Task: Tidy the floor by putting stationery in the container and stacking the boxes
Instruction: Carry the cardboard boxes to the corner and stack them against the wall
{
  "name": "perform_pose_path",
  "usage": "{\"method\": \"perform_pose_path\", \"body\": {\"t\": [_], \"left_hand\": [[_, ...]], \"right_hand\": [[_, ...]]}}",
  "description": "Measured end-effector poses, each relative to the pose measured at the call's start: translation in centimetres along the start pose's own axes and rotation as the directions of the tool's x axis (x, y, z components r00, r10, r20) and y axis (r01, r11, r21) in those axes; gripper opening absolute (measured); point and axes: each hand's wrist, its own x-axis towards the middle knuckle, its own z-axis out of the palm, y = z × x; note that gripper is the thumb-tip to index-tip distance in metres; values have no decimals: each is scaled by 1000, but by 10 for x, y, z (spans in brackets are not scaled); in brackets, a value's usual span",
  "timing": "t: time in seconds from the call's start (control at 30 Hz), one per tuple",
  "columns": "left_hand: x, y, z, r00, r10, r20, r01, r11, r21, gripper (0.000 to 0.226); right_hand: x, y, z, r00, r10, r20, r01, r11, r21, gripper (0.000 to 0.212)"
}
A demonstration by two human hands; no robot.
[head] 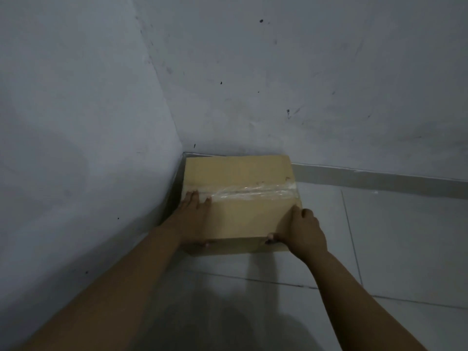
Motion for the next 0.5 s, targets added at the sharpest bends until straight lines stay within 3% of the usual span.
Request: {"method": "perform_pose_path", "body": {"t": [0.07,0.27,0.5], "left_hand": [[2,-13,-5,1000,-16,16,16,999,-51,125],[8,-48,-10,995,-50,-87,51,999,7,100],[12,-54,-13,998,-35,-47,35,999,-9,101]], "right_hand": [[2,-12,7,1000,10,-22,-9,1000,8,101],[16,-61,26,996,73,-46,-71,997,38,100],[28,-67,27,992,125,-10,-124,992,38,106]]}}
